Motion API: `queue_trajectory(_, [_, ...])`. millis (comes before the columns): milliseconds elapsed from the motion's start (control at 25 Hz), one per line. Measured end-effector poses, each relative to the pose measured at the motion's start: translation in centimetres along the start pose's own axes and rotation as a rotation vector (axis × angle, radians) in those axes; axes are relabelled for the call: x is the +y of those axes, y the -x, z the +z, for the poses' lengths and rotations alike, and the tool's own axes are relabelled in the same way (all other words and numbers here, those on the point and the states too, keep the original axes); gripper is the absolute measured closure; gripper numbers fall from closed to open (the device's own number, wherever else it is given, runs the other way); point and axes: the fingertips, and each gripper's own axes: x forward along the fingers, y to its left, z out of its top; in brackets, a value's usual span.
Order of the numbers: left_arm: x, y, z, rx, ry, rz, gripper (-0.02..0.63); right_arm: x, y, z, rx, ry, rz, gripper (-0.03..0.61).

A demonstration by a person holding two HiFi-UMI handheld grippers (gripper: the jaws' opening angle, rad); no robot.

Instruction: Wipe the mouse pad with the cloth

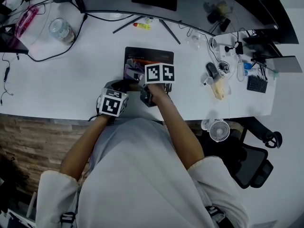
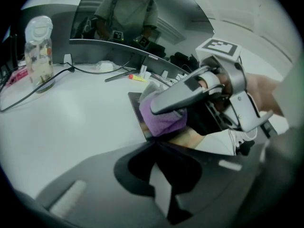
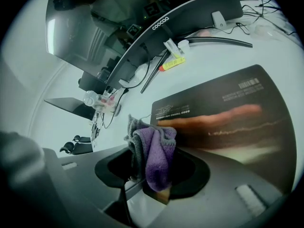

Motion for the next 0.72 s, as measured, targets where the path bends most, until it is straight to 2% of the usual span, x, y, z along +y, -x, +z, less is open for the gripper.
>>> queue_trajectory(720, [0.0, 0.0, -0.1, -0.004, -0.002, 0.003, 0.614, -2.8, 2.4, 0.0, -0.02, -0.034, -0.006, 0.364])
